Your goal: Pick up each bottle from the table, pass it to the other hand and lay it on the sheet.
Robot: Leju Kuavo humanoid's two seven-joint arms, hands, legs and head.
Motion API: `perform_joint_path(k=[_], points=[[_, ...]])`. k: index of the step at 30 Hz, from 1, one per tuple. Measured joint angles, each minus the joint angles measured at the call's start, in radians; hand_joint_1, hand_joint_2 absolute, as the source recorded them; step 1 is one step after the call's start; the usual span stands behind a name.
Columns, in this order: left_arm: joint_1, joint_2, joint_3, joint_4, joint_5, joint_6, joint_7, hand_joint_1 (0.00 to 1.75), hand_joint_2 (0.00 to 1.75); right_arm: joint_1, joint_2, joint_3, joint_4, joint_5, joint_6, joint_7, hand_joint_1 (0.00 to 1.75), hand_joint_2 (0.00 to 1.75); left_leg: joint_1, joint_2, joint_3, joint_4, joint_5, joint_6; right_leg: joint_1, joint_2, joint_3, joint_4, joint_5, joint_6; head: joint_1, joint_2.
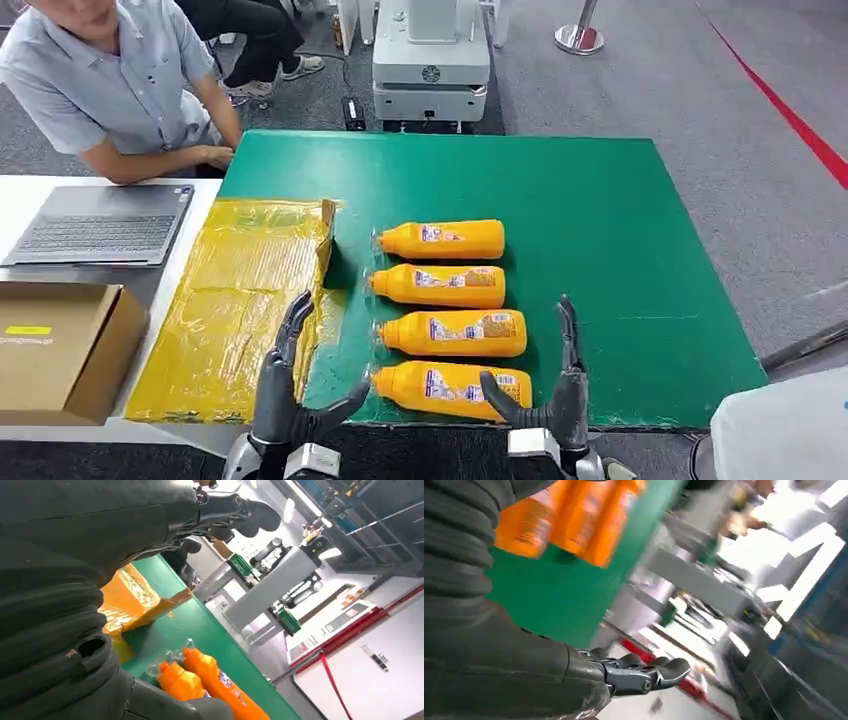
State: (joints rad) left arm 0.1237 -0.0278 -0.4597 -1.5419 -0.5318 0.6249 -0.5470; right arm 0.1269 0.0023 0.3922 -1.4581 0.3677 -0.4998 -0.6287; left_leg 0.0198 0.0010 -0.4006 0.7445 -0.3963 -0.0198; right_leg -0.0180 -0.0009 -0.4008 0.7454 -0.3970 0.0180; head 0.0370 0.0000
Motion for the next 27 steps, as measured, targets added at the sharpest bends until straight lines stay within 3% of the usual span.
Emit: perform_joint_path(k=[7,19,23,27], points=[[0.000,0.003,0.007,0.018,0.019,-0.002,-0.013,0.00,1.75,-0.005,0.003,-0.023,0.057,0.018,0.003,-0.011,0.00,1.75,0.000,0.000,0.000,0.000,0.000,0.000,0.000,0.000,0.000,0.000,0.000,0.000,0.000,0.000],[-0.001,-0.009,-0.036,0.058,0.058,-0.014,-0.022,0.00,1.75,-0.007,-0.048,-0.010,0.105,0.212,-0.037,0.064,0.00,1.75,0.000,0.000,0.000,0.000,0.000,0.000,0.000,0.000,0.000,0.000,0.000,0.000,-0.002,0.000],[-0.002,-0.008,-0.037,0.070,0.052,0.005,-0.022,0.00,1.75,-0.030,-0.079,0.023,0.163,0.372,-0.087,0.126,0.00,1.75,0.000,0.000,0.000,0.000,0.000,0.000,0.000,0.000,0.000,0.000,0.000,0.000,0.005,0.000],[-0.003,-0.008,-0.042,0.080,0.013,0.034,-0.019,0.00,1.75,-0.038,-0.085,0.034,0.188,0.409,-0.105,0.147,0.00,1.75,0.000,0.000,0.000,0.000,0.000,0.000,0.000,0.000,0.000,0.000,0.000,0.000,-0.003,0.000]])
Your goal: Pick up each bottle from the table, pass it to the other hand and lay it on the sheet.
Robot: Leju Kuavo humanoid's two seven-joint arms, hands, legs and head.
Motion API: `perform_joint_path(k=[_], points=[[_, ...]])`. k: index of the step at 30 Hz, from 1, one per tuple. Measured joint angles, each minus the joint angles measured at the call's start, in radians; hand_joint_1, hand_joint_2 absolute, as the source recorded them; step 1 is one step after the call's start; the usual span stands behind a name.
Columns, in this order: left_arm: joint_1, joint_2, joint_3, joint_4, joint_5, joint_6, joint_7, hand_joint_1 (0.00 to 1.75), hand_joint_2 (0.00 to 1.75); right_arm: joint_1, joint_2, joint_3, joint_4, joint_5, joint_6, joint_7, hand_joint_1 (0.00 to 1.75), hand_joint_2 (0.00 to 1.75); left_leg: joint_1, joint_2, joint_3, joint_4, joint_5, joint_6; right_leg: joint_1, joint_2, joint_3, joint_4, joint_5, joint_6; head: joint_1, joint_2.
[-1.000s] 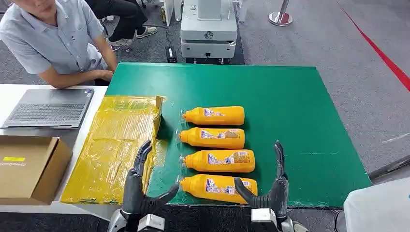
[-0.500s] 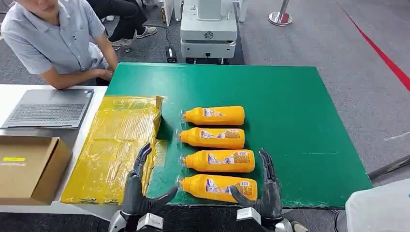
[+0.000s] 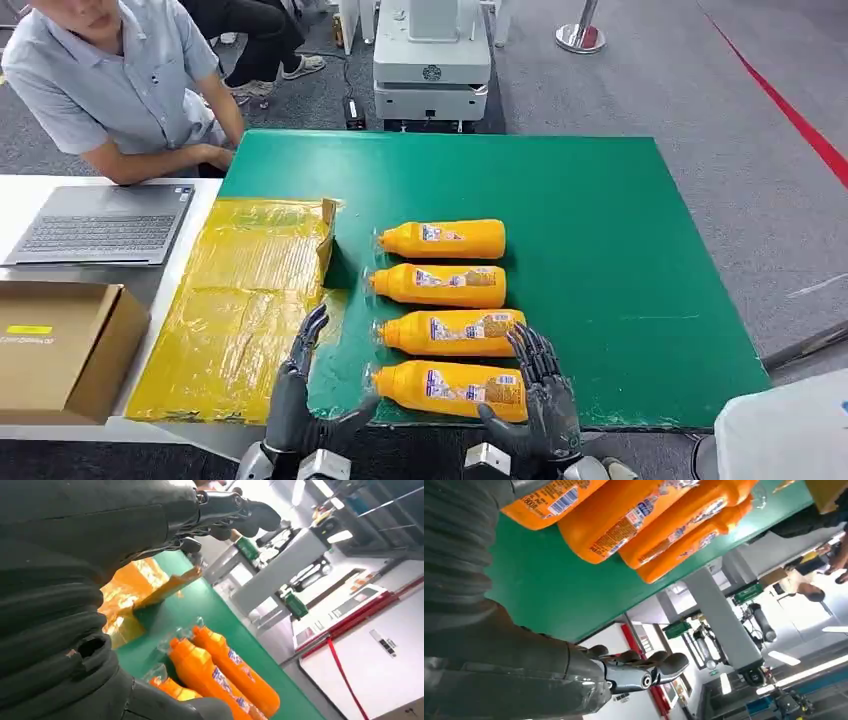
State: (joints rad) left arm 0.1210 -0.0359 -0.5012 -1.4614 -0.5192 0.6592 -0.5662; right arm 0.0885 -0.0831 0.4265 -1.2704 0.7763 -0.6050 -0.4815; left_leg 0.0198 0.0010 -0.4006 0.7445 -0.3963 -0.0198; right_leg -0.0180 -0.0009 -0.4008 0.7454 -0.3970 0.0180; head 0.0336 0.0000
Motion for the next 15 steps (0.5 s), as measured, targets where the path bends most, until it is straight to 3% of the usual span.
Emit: perform_joint_path(k=[4,15], points=[[0.000,0.001,-0.005,0.001,-0.001,0.008,0.007,0.00,1.75,-0.012,-0.002,0.018,0.034,0.024,-0.003,0.023,0.00,1.75,0.000,0.000,0.000,0.000,0.000,0.000,0.000,0.000,0.000,0.000,0.000,0.000,0.007,0.000],[-0.001,0.014,-0.018,-0.003,-0.047,0.020,0.038,0.00,1.75,-0.014,-0.016,0.042,0.103,0.081,-0.022,0.093,0.00,1.75,0.000,0.000,0.000,0.000,0.000,0.000,0.000,0.000,0.000,0.000,0.000,0.000,0.002,0.000]])
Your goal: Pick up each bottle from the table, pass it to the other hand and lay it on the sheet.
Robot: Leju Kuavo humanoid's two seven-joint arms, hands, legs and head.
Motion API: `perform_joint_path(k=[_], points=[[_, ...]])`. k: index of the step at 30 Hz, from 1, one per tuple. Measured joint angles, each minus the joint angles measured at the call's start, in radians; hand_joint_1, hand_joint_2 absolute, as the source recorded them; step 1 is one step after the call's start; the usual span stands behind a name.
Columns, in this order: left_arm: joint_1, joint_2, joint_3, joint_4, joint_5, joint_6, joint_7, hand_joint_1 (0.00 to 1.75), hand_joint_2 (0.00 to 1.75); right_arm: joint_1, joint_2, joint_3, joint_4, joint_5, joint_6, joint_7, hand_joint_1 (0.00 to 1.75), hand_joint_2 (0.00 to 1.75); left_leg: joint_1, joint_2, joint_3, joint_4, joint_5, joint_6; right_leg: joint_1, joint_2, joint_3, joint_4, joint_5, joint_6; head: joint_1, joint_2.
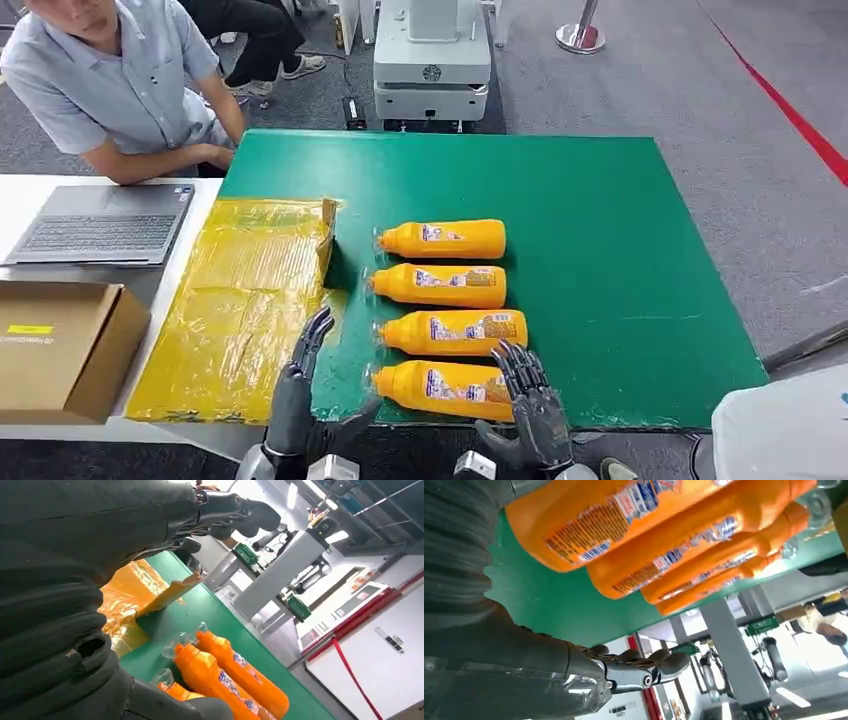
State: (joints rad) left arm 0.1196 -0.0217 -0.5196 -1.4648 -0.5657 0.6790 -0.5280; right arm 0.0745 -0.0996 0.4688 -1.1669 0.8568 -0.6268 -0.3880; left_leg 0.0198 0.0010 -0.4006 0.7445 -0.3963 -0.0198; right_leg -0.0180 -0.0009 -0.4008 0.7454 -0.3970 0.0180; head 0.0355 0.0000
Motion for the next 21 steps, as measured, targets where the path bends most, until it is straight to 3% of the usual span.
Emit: perform_joint_path(k=[10,16,21], points=[[-0.009,0.003,-0.008,-0.007,0.010,-0.019,-0.003,0.00,1.75,-0.002,-0.003,-0.007,0.033,0.094,-0.002,0.061,0.00,1.75,0.000,0.000,0.000,0.000,0.000,0.000,0.000,0.000,0.000,0.000,0.000,0.000,0.001,0.000],[-0.007,0.005,-0.008,-0.010,0.016,-0.023,-0.003,0.00,1.75,-0.001,0.031,-0.097,0.054,0.244,-0.003,0.103,0.00,1.75,0.000,0.000,0.000,0.000,0.000,0.000,0.000,0.000,0.000,0.000,0.000,0.000,0.001,0.000],[-0.006,0.008,-0.009,-0.015,0.017,-0.022,-0.003,0.00,1.75,0.000,0.052,-0.142,0.054,0.270,-0.003,0.103,0.00,1.75,0.000,0.000,0.000,0.000,0.000,0.000,0.000,0.000,0.000,0.000,0.000,0.000,0.005,0.000]])
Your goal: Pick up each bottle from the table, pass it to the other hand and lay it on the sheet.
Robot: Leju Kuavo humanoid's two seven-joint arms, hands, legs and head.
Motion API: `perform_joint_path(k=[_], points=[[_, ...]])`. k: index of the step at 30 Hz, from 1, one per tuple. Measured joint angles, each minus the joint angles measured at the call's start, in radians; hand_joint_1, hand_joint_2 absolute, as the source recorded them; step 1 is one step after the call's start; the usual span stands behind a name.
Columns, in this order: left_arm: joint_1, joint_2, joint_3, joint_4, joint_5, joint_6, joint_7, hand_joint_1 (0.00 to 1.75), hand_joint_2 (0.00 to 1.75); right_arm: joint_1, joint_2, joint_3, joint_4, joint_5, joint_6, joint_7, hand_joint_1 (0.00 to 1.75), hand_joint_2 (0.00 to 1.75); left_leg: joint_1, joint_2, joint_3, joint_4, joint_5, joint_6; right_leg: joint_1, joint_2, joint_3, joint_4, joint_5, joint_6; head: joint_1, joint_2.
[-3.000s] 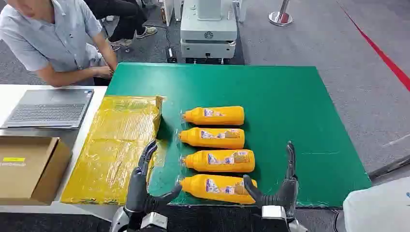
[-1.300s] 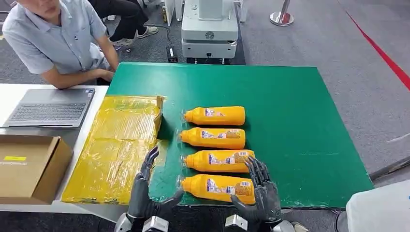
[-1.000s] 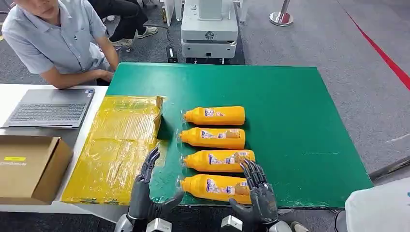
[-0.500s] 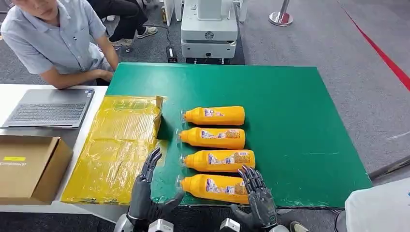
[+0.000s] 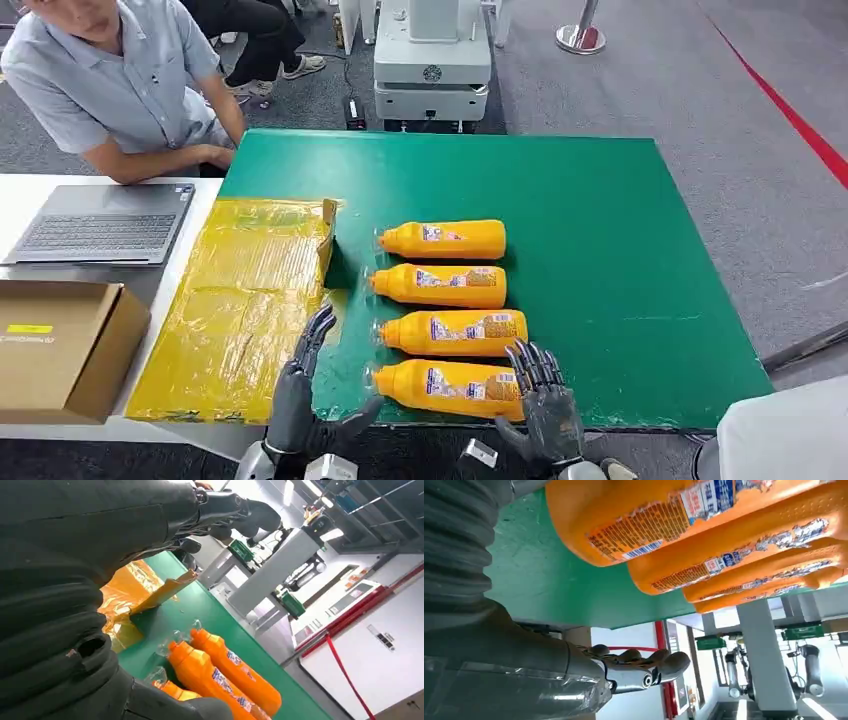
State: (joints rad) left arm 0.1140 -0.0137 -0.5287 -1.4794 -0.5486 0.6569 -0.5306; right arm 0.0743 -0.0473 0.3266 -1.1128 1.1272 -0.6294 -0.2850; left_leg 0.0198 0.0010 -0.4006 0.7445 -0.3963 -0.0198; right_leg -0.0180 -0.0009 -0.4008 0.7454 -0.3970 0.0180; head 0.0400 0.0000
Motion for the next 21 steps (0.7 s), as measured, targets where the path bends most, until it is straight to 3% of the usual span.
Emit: perform_joint_path(k=[21], points=[[0.016,0.015,-0.001,-0.028,0.008,-0.011,0.008,0.00,1.75,-0.033,-0.011,0.050,0.122,-0.063,0.003,0.080,0.00,1.75,0.000,0.000,0.000,0.000,0.000,0.000,0.000,0.000,0.000,0.000,0.000,0.000,-0.003,0.000]])
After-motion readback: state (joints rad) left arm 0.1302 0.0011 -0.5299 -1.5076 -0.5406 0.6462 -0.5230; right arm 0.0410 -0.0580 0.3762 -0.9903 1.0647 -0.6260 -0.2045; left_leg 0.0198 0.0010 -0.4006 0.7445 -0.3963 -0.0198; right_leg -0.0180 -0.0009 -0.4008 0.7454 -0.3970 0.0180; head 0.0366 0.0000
